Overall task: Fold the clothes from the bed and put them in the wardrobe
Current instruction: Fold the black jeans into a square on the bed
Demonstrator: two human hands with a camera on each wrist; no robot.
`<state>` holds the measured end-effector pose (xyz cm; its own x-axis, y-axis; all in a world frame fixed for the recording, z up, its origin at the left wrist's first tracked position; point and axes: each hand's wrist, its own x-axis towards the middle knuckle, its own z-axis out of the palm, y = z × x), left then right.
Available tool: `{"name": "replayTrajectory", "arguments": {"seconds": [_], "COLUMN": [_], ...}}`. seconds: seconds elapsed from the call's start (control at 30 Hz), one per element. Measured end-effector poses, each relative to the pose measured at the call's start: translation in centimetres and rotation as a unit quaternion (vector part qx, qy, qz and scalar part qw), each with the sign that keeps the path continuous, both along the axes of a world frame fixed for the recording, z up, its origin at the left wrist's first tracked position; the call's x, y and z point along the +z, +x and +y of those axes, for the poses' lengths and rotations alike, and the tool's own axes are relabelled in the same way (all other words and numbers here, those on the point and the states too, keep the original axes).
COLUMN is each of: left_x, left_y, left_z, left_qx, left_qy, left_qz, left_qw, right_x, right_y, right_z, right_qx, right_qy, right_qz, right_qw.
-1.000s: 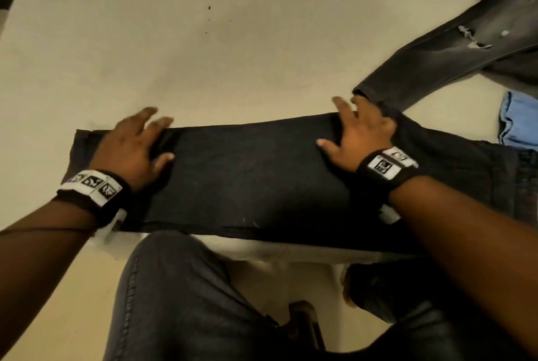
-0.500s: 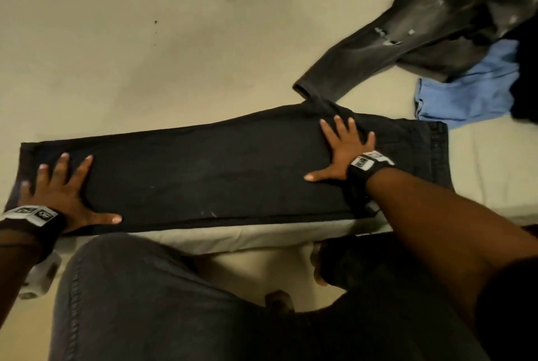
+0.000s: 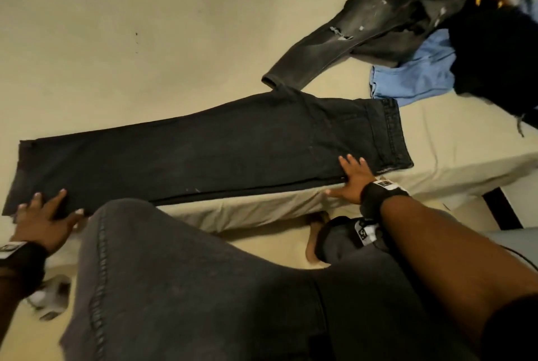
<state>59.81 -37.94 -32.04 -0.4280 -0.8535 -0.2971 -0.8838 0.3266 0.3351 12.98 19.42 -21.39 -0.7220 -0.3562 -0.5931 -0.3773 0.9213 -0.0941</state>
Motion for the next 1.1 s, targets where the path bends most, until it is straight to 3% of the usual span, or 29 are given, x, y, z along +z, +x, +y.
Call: {"name": "replayTrajectory", "arguments": {"seconds": [0.07, 0.13, 0.2, 0.3, 0.43, 0.5, 0.6, 0.8, 0.9, 0.97, 1.03, 1.1], "left_x": [2.7, 4.2, 6.7, 8.9, 12.8, 16.2, 21.2, 28.5, 27.7, 25.8, 22.8, 19.8], "left_y": [-0.4, -0.7, -2.0, -3.2, -5.0, -7.1, -11.3, -21.0, -23.8, -24.4, -23.6, -21.8], "left_z": [1.8, 2.2, 3.4, 4.0, 4.5, 5.1, 5.1, 10.8, 17.5, 20.7, 21.6, 21.7], "left_qx": [0.082, 0.212, 0.308, 0.353, 0.318, 0.26, 0.11, -0.114, -0.185, -0.185, -0.16, -0.106], "left_qy": [0.029, 0.035, 0.055, 0.092, 0.162, 0.131, 0.047, 0.158, 0.315, 0.349, 0.275, 0.216], "left_qz": [0.011, 0.063, 0.084, 0.142, 0.148, 0.158, 0.182, 0.245, 0.267, 0.28, 0.278, 0.234], "left_qw": [0.996, 0.975, 0.946, 0.92, 0.922, 0.944, 0.976, 0.95, 0.892, 0.875, 0.906, 0.942], "right_x": [0.4, 1.0, 1.6, 1.8, 2.5, 2.7, 2.5, 2.3, 2.3, 2.5, 2.5, 2.0], "right_y": [-0.1, 0.2, 0.5, 1.0, 1.0, 0.9, 1.1, 3.4, 4.3, 4.9, 5.4, 5.7], "right_z": [0.1, -0.6, -1.1, -1.9, -2.9, -3.9, -6.0, -11.1, -13.7, -15.3, -16.1, -16.5], "right_qx": [-0.093, -0.178, -0.193, -0.164, -0.156, -0.168, -0.162, -0.086, -0.11, -0.212, -0.307, -0.306], "right_qy": [-0.147, -0.275, -0.319, -0.312, -0.308, -0.322, -0.342, -0.355, -0.388, -0.401, -0.365, -0.331], "right_qz": [0.006, 0.033, 0.066, 0.06, 0.054, 0.048, 0.03, -0.043, -0.098, -0.202, -0.287, -0.288], "right_qw": [0.985, 0.944, 0.926, 0.934, 0.937, 0.93, 0.925, 0.93, 0.91, 0.868, 0.831, 0.845]}}
